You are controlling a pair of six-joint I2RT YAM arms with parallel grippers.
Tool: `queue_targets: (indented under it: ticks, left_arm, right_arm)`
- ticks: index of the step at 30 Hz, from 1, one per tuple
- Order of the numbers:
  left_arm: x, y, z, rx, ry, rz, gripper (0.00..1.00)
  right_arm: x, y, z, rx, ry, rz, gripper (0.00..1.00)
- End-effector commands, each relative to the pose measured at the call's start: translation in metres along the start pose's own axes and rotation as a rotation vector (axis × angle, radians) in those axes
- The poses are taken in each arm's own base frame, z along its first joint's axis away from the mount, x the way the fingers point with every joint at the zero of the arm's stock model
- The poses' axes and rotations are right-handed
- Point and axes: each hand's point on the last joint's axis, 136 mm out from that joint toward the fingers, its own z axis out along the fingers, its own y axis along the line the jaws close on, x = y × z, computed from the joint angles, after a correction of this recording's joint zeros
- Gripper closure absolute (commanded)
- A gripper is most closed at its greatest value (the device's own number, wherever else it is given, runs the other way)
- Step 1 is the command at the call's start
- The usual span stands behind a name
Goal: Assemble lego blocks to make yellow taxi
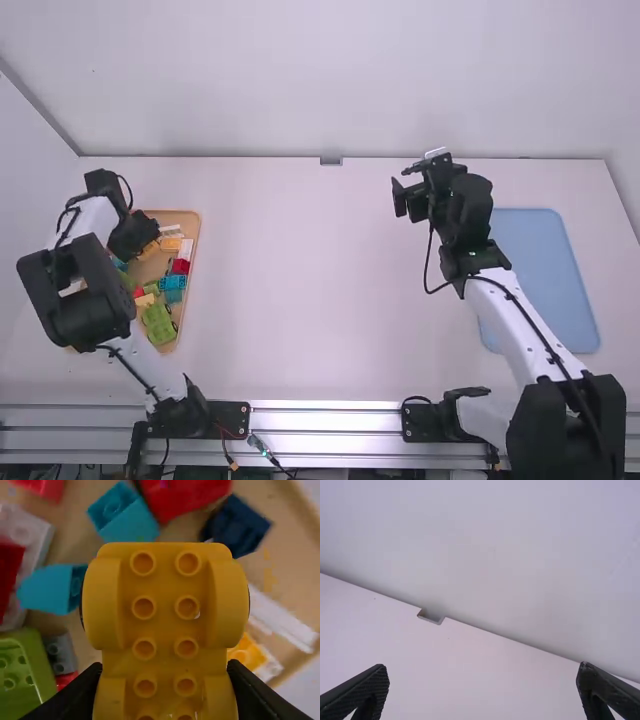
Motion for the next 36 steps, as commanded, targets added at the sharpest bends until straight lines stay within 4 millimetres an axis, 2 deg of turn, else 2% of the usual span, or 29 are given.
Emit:
queue_targets:
  ticks: [1,2,4,6,7,10,13,14,15,17,18,19,20,22,27,31,36]
  left_arm:
    - [0.001,-0.035,-0.028,0.053,-0.048,0.145,0.92]
    - [0.009,-0.054,-0.037,0.073,-0.061,0.241,0.92]
    - [0.02,-0.075,-0.044,0.095,-0.079,0.357,0.94]
    - [0.04,-0.111,-0.053,0.135,-0.113,0.55,0.98]
    - [0.042,-0.114,-0.054,0.139,-0.116,0.567,0.98]
    - [0.097,-0.171,-0.062,0.193,-0.136,0.987,0.98]
    - [0.147,-0.193,-0.066,0.225,-0.103,1.295,0.98]
    - [0.158,-0.198,-0.067,0.242,-0.096,1.359,0.98]
    - [0.188,-0.209,-0.071,0.306,-0.073,1.516,0.98]
    - [0.227,-0.217,-0.077,0.405,-0.035,1.709,0.98]
    - [0.253,-0.218,-0.081,0.462,-0.003,1.839,0.98]
    - [0.259,-0.218,-0.082,0.476,0.005,1.869,0.98]
    - [0.281,-0.216,-0.084,0.525,0.032,1.975,0.98]
    - [0.305,-0.215,-0.085,0.579,0.046,2.082,0.98]
    - [0.35,-0.217,-0.078,0.682,0.038,2.182,0.98]
    - [0.377,-0.213,-0.067,0.697,0.025,2.246,0.98]
    - [0.392,-0.211,-0.053,0.652,-0.019,2.272,0.98]
  right_arm:
    - [-0.014,-0.001,0.001,0.0,-0.027,0.001,0.01]
    - [-0.014,-0.001,0.001,-0.001,-0.027,0.0,0.01]
    - [-0.014,-0.001,0.001,0.0,-0.027,0.001,0.01]
    - [-0.014,-0.001,0.001,0.0,-0.027,0.0,0.01]
    - [-0.014,-0.001,0.001,0.0,-0.027,0.0,0.01]
    - [-0.014,-0.001,0.001,0.0,-0.027,0.0,0.01]
    - [-0.014,-0.001,0.001,0.0,-0.027,0.0,0.01]
    - [-0.014,-0.001,0.001,0.0,-0.027,0.0,0.01]
    - [-0.014,-0.001,0.001,0.0,-0.027,0.0,0.01]
    - [-0.014,-0.001,0.001,0.0,-0.027,0.0,0.01]
    - [-0.014,-0.001,0.001,0.001,-0.027,0.001,0.01]
    - [-0.014,-0.001,0.001,0.0,-0.027,0.001,0.01]
    - [-0.014,-0.001,0.001,0.0,-0.027,0.0,0.01]
    - [-0.014,-0.001,0.001,0.0,-0.027,0.001,0.01]
    - [-0.014,-0.001,0.001,-0.003,-0.027,0.0,0.01]
    - [-0.014,-0.001,0.001,-0.003,-0.027,0.0,0.01]
    - [-0.014,0.0,0.001,-0.004,-0.026,0.001,0.01]
